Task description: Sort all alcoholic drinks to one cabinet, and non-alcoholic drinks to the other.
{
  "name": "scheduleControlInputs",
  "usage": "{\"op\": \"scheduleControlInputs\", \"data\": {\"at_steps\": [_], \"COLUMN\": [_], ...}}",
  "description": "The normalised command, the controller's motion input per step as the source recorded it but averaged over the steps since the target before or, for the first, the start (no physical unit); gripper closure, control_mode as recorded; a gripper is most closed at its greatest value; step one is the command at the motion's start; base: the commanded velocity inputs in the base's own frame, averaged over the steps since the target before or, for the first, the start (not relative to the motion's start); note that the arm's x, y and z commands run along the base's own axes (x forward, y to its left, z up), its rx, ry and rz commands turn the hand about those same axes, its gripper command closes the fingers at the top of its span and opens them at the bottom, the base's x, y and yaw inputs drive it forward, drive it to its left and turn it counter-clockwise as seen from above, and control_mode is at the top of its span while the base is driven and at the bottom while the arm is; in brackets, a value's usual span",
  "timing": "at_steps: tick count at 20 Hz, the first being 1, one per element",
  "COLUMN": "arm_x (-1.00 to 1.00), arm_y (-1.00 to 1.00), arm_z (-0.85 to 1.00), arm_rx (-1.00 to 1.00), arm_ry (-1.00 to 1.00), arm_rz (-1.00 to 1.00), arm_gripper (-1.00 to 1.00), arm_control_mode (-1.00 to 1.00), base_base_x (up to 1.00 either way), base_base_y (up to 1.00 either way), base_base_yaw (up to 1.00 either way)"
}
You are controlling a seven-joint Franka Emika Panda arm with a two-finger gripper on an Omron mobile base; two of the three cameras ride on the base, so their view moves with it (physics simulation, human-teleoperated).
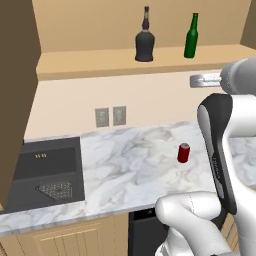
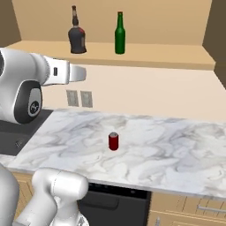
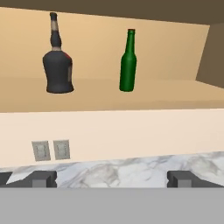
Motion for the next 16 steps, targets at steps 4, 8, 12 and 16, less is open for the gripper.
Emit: {"op": "scheduleControlInputs", "data": {"at_steps": [4, 8, 12, 16], "arm_x": [0.00, 0.00, 0.00, 0.00], "arm_y": [0.00, 0.00, 0.00, 0.00], "arm_z": [0.00, 0.00, 0.00, 0.00], "arm_rx": [0.00, 0.00, 0.00, 0.00], "arm_ry": [0.00, 0.00, 0.00, 0.00], "arm_rz": [0.00, 0.00, 0.00, 0.00], "arm_gripper": [-1.00, -1.00, -1.00, -1.00], "arm_control_mode": [1.00, 1.00, 1.00, 1.00], "base_base_x": [0.28, 0.11, 0.04, 0.00], "base_base_y": [-0.02, 0.00, 0.00, 0.00], "base_base_yaw": [-0.07, -0.04, -0.02, 0.00]}}
